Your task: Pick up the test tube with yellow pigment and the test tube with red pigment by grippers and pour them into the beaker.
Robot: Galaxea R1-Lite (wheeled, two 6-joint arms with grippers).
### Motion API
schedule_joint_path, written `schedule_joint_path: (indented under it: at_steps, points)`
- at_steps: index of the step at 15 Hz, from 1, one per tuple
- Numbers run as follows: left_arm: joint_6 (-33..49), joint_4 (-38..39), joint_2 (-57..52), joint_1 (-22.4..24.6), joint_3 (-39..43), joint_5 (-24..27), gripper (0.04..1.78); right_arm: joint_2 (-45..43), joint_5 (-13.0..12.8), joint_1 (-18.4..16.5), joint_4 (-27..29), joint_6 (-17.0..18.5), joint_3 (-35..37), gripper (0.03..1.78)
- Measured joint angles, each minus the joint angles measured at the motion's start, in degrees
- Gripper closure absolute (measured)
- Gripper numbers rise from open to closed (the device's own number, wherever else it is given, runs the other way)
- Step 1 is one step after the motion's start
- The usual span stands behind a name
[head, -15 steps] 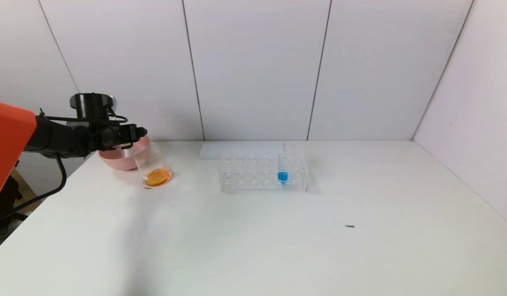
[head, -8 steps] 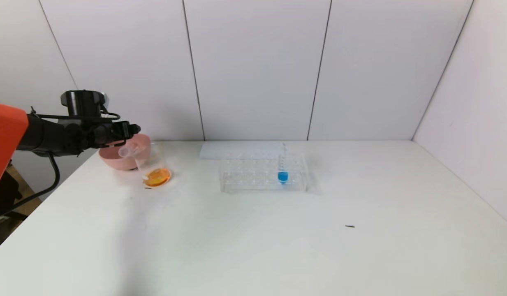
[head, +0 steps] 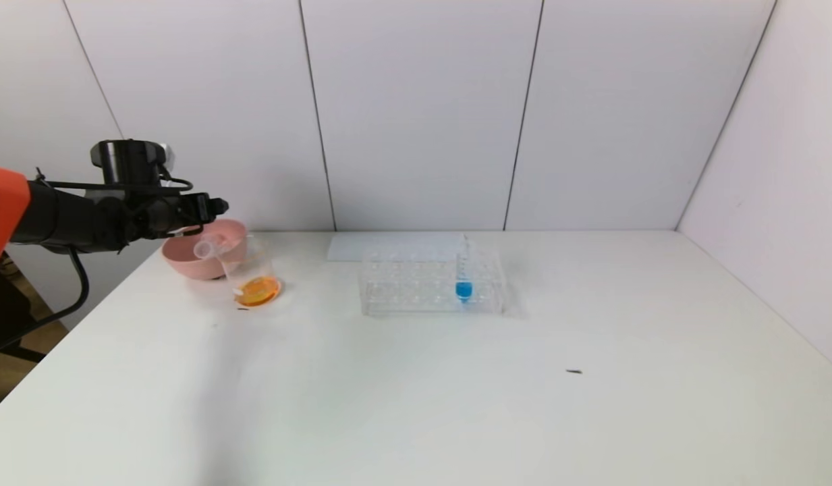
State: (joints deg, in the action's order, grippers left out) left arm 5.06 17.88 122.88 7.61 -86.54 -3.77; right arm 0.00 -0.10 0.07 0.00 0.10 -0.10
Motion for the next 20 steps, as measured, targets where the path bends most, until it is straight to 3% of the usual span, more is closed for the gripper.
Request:
schedule_joint_path:
  at_steps: [9, 20]
  points:
    - [-2.54, -0.05, -11.50, -1.91, 8.44, -0.15, 0.05, 0.00, 0.00, 0.00, 0.00, 0.00, 0.00, 0.11]
    - [-6.95, -0.50, -34.71, -5.99, 24.66, -0.17, 0.05, 0.00, 0.00, 0.00, 0.00, 0.00, 0.00, 0.11]
